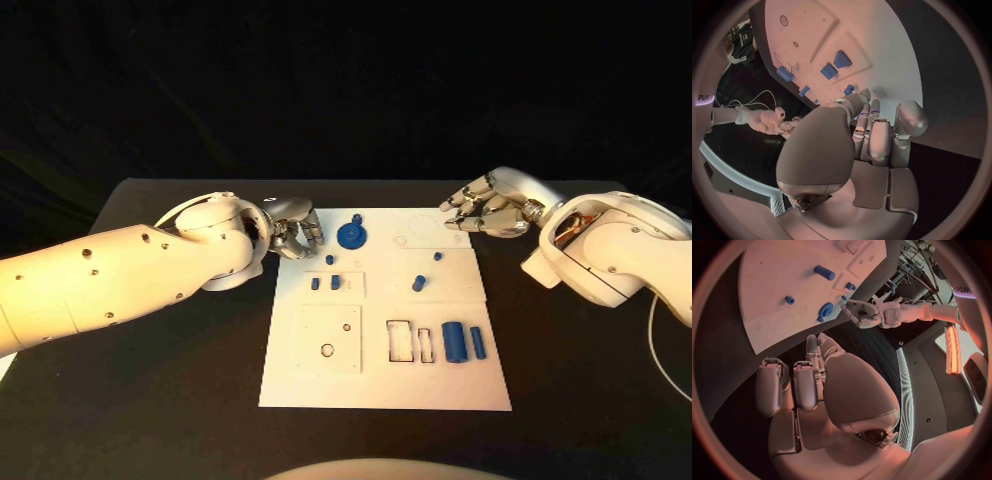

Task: Assemble the parts on the task board

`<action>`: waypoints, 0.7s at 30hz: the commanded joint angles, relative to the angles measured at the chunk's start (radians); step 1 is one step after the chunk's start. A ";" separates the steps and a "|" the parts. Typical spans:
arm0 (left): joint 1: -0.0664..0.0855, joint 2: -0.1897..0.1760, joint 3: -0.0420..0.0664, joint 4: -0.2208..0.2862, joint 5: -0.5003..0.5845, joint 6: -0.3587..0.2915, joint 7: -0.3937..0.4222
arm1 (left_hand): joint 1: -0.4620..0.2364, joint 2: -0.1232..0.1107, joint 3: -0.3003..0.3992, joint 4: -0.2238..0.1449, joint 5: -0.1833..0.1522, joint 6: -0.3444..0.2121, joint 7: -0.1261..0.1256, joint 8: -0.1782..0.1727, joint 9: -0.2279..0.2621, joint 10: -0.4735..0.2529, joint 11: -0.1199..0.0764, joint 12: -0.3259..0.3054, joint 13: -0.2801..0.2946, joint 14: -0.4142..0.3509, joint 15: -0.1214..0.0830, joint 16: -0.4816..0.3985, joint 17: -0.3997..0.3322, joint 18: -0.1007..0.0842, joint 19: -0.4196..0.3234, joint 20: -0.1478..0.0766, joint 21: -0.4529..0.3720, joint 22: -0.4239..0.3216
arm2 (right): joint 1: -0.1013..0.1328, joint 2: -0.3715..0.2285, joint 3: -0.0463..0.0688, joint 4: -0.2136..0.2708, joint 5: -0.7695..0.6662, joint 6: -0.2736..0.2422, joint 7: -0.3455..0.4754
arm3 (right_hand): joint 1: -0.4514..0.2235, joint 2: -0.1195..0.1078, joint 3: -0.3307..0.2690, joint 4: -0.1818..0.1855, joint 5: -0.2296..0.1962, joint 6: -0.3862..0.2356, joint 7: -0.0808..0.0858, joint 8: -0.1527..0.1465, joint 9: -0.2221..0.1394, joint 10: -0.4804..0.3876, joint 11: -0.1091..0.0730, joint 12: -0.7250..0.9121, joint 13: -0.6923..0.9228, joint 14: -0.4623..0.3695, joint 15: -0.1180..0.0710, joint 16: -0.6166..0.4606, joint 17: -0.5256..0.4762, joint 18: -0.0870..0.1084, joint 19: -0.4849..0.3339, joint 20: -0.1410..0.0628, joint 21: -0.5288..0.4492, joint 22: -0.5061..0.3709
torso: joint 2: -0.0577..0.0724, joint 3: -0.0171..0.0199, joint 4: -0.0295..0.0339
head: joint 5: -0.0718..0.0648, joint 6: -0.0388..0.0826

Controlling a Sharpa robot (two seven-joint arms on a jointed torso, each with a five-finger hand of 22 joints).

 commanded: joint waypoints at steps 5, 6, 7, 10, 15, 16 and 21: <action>0.001 -0.041 -0.005 -0.011 0.723 -0.258 0.356 | -0.024 0.019 0.024 0.007 -0.001 0.038 0.001 0.020 0.001 0.064 -0.010 0.051 0.012 -0.091 -0.006 -0.128 -0.196 0.049 -0.085 -0.005 -0.207 -0.114 | -0.016 0.022 -0.003 -0.022 -0.424 0.151 -0.080 | -0.022 -0.078 0.150 -0.003 -0.084 0.072 -0.007 -0.022 -0.002 0.092 -0.001 -0.151 -0.289 0.044 0.009 -0.026 -0.026 0.013 0.000 0.006 -0.017 -0.019 | 0.000 -0.0007 0.0007 | -0.028 0.018; 0.001 -0.046 -0.008 -0.009 0.813 -0.266 0.392 | -0.029 0.020 0.022 0.009 -0.002 0.037 0.001 0.019 0.000 0.062 -0.009 0.053 0.012 -0.104 -0.004 -0.147 -0.225 0.054 -0.096 -0.005 -0.234 -0.129 | -0.019 0.026 -0.004 -0.024 -0.449 0.151 -0.083 | -0.024 -0.083 0.156 -0.003 -0.084 0.074 -0.007 -0.022 -0.002 0.091 -0.002 -0.156 -0.299 0.043 0.007 -0.028 -0.028 0.012 -0.001 0.008 -0.019 -0.021 | 0.000 -0.0013 0.0009 | -0.033 0.020; -0.001 -0.052 -0.011 -0.006 0.924 -0.272 0.434 | -0.033 0.021 0.017 0.010 -0.002 0.036 0.001 0.020 -0.001 0.060 -0.009 0.056 0.012 -0.115 -0.004 -0.162 -0.248 0.057 -0.106 -0.004 -0.258 -0.142 | -0.023 0.030 -0.005 -0.026 -0.477 0.152 -0.087 | -0.029 -0.087 0.165 -0.002 -0.089 0.077 -0.009 -0.021 -0.002 0.088 0.000 -0.163 -0.314 0.043 0.008 -0.033 -0.034 0.014 -0.005 0.008 -0.025 -0.031 | 0.000 -0.0017 0.0003 | -0.035 0.021; -0.007 -0.069 -0.018 0.001 1.208 -0.246 0.536 | -0.045 0.022 -0.008 0.008 0.012 0.037 -0.001 0.024 -0.001 0.066 -0.012 0.073 0.016 -0.136 -0.004 -0.183 -0.281 0.064 -0.129 -0.004 -0.309 -0.171 | -0.034 0.044 -0.007 -0.034 -0.546 0.154 -0.099 | -0.040 -0.102 0.193 0.000 -0.104 0.076 -0.013 -0.023 -0.004 0.080 -0.002 -0.180 -0.356 0.041 0.008 -0.046 -0.050 0.021 -0.019 0.009 -0.046 -0.066 | 0.001 -0.0011 -0.0002 | -0.044 0.027; -0.020 -0.088 -0.023 0.004 1.395 -0.193 0.613 | -0.051 0.029 -0.051 -0.006 0.039 0.050 -0.008 0.037 0.001 0.077 -0.021 0.103 0.025 -0.148 -0.009 -0.187 -0.297 0.068 -0.139 -0.007 -0.338 -0.186 | -0.049 0.070 -0.010 -0.051 -0.618 0.169 -0.116 | -0.058 -0.124 0.228 0.003 -0.116 0.072 -0.018 -0.024 -0.007 0.068 -0.003 -0.187 -0.413 0.041 0.003 -0.057 -0.062 0.026 -0.026 0.005 -0.065 -0.092 | 0.001 -0.0029 0.0023 | -0.055 0.032; -0.022 -0.090 -0.023 0.004 1.409 -0.189 0.619 | -0.051 0.030 -0.053 -0.006 0.040 0.050 -0.009 0.037 0.001 0.077 -0.021 0.104 0.026 -0.149 -0.009 -0.187 -0.298 0.068 -0.140 -0.008 -0.339 -0.187 | -0.051 0.074 -0.010 -0.053 -0.625 0.172 -0.118 | -0.060 -0.125 0.235 0.003 -0.117 0.072 -0.018 -0.024 -0.007 0.067 -0.004 -0.187 -0.423 0.041 0.002 -0.058 -0.064 0.026 -0.025 0.005 -0.066 -0.094 | 0.001 -0.0025 0.0016 | -0.054 0.032; -0.031 -0.097 -0.024 0.010 1.451 -0.177 0.637 | -0.053 0.033 -0.060 -0.007 0.040 0.051 -0.010 0.039 0.001 0.076 -0.021 0.108 0.027 -0.152 -0.009 -0.190 -0.304 0.069 -0.142 -0.008 -0.349 -0.193 | -0.062 0.093 -0.012 -0.057 -0.650 0.188 -0.121 | -0.068 -0.136 0.261 0.000 -0.120 0.071 -0.021 -0.024 -0.009 0.064 -0.004 -0.186 -0.462 0.042 -0.004 -0.064 -0.070 0.027 -0.024 0.000 -0.072 -0.100 | 0.002 -0.0009 0.0002 | -0.051 0.033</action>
